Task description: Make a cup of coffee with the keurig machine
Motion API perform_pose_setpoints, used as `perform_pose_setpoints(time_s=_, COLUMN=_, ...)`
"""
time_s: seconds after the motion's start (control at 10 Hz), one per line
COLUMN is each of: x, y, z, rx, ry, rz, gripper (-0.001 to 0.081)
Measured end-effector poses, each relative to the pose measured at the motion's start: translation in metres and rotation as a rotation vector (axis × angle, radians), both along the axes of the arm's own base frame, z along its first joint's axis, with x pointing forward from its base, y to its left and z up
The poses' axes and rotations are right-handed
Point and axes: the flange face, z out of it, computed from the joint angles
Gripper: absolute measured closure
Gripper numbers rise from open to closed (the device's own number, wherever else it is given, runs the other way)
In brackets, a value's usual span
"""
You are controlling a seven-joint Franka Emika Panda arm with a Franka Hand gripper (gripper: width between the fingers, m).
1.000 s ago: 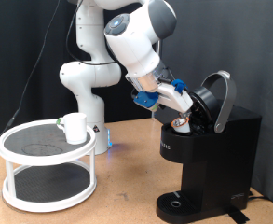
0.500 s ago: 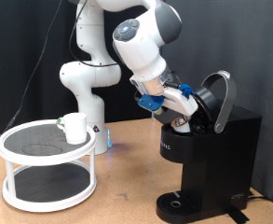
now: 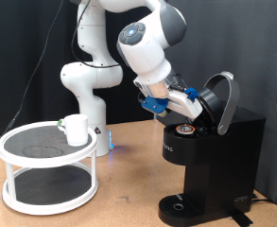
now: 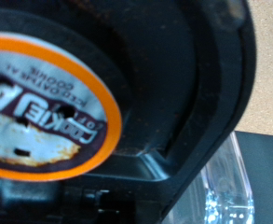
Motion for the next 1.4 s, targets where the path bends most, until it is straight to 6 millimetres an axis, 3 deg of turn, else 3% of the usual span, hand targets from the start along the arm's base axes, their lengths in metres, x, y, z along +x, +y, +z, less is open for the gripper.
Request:
perform_pose_setpoints(time_s=0.3, x=0.001, y=-0.003, z=-0.001, rx=0.024, ry=-0.029, rz=-0.035, gripper=0.0072)
perform_pose_setpoints(time_s=0.7, x=-0.005, y=-0.029, z=0.012, rx=0.046, ry=-0.117, rz=-0.179, gripper=0.0072)
perform_pose_setpoints(time_s=1.0, x=-0.005, y=-0.031, z=0.014, rx=0.090, ry=-0.126, rz=-0.184, gripper=0.0072)
perform_pose_setpoints(time_s=1.2, x=-0.007, y=-0.047, z=0.026, rx=0.168, ry=-0.137, rz=-0.207, gripper=0.0072)
perform_pose_setpoints(time_s=1.4, x=-0.010, y=-0.066, z=0.051, rx=0.226, ry=-0.164, rz=-0.254, gripper=0.0072)
